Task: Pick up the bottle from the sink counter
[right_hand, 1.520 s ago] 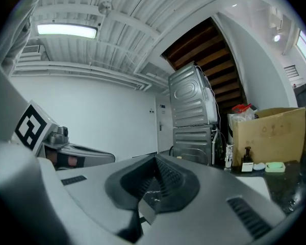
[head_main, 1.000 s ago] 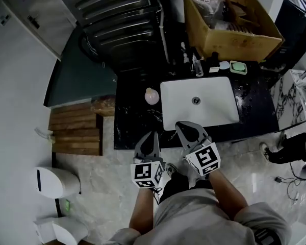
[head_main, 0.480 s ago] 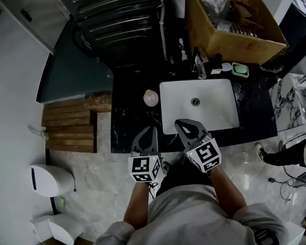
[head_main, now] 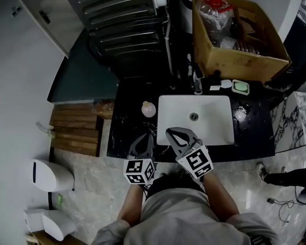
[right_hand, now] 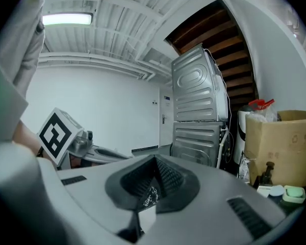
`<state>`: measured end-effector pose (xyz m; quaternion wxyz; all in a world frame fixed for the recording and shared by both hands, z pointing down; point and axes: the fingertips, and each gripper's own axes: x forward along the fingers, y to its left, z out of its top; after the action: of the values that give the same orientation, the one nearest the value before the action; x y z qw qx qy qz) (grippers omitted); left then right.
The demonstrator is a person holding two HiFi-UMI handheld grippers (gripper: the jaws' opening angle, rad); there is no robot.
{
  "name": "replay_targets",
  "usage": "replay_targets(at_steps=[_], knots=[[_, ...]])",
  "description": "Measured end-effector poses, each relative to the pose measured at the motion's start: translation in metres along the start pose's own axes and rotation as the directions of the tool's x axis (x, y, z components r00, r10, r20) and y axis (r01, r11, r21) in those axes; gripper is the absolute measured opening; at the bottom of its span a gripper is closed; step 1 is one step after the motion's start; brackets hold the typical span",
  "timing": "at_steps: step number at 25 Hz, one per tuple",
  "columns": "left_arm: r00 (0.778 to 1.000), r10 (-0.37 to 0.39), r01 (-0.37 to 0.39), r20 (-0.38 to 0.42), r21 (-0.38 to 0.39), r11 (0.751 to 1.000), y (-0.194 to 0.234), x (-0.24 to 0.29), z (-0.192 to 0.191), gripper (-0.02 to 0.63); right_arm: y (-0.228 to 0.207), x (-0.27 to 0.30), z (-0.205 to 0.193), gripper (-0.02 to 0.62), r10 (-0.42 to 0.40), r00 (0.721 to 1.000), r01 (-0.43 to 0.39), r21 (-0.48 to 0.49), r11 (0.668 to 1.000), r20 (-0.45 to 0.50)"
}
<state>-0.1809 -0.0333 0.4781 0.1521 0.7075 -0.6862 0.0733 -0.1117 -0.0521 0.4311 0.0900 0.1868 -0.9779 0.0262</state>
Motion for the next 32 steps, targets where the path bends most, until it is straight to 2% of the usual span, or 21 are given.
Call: replay_targets(at_steps=[5, 9, 12, 15, 20, 25, 32], knots=[[0.997, 0.007, -0.006, -0.074, 0.011, 1.0, -0.016, 0.013, -0.024, 0.014, 0.005, -0.024, -0.018, 0.009, -0.005, 0.999, 0.004, -0.017, 1.0, -0.036], [0.998, 0.008, -0.007, -0.057, 0.027, 1.0, -0.02, 0.03, -0.014, 0.014, -0.002, -0.034, -0.024, 0.009, -0.017, 0.999, 0.016, -0.046, 0.999, -0.036], [0.999, 0.01, -0.007, -0.046, 0.065, 0.998, -0.022, 0.036, -0.009, 0.014, -0.015, -0.036, -0.03, 0.009, -0.043, 0.998, 0.042, -0.025, 0.999, -0.037], [0.998, 0.042, -0.036, -0.052, 0.109, 0.993, -0.007, 0.032, -0.017, 0.014, -0.019, -0.025, -0.038, 0.009, -0.046, 0.998, 0.046, -0.005, 0.999, -0.034], [0.996, 0.052, -0.047, -0.078, 0.059, 0.997, 0.022, 0.034, -0.03, 0.014, -0.024, 0.014, -0.05, 0.009, -0.048, 0.998, 0.05, 0.035, 0.998, -0.047], [0.996, 0.044, -0.038, -0.082, 0.075, 0.996, 0.039, 0.047, -0.029, 0.014, -0.029, 0.061, -0.053, 0.009, -0.034, 0.997, 0.037, 0.042, 0.998, -0.064], [0.995, 0.027, -0.027, -0.096, 0.0, 1.0, 0.066, 0.058, -0.034, 0.014, -0.033, 0.111, -0.062, 0.01, -0.008, 0.994, 0.012, 0.028, 1.0, -0.112]])
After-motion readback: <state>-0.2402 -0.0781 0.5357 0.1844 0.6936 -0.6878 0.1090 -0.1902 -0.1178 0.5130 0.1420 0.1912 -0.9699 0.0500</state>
